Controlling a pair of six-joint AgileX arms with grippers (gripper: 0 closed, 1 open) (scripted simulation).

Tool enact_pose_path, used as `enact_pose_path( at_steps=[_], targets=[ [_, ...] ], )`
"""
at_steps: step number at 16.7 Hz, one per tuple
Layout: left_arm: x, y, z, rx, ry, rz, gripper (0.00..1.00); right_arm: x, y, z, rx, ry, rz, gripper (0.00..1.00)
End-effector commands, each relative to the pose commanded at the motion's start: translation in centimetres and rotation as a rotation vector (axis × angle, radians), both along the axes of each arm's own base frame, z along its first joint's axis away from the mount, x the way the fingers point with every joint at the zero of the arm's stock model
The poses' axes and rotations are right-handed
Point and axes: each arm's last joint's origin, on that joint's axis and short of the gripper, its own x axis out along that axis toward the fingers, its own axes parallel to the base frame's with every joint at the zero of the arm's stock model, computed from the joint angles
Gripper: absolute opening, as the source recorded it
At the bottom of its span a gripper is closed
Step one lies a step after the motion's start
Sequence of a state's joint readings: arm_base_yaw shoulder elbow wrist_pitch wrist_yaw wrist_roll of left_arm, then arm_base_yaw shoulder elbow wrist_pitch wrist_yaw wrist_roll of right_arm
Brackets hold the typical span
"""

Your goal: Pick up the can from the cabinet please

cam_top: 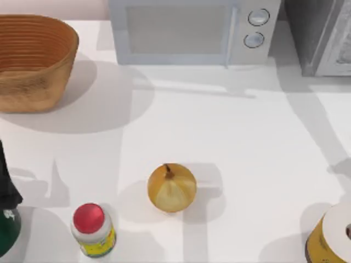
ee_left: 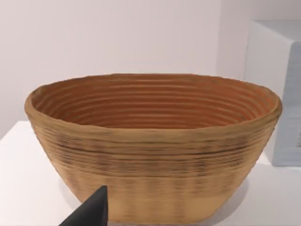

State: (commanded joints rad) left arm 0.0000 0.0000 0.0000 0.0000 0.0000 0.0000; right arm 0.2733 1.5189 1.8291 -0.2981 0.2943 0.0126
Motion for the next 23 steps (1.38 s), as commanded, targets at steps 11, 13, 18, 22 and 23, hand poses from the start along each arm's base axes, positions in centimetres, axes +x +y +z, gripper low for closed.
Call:
enact_pose_path(
  at_steps=[11, 13, 18, 22, 23],
  targets=[
    [0.0, 0.0, 0.0, 0.0, 0.0, 0.0, 1.0, 3.8, 2.3, -1.3, -0.003, 0.007, -0.001, 1.0],
    [0.0, 0.0, 0.0, 0.0, 0.0, 0.0, 1.0, 5.1, 2.3, -1.2, -0.003, 0.006, -0.001, 1.0],
    [0.0, 0.0, 0.0, 0.0, 0.0, 0.0, 1.0, 8.1, 2.3, -1.3, -0.003, 0.007, -0.002, 1.0],
    [0.0, 0.0, 0.0, 0.0, 0.0, 0.0, 1.0, 8.6, 2.2, -1.4, -0.003, 0.007, -0.002, 1.0],
    [0.0, 0.0, 0.0, 0.0, 0.0, 0.0, 1.0, 8.6, 2.2, -1.4, -0.003, 0.007, -0.002, 1.0]
  ],
)
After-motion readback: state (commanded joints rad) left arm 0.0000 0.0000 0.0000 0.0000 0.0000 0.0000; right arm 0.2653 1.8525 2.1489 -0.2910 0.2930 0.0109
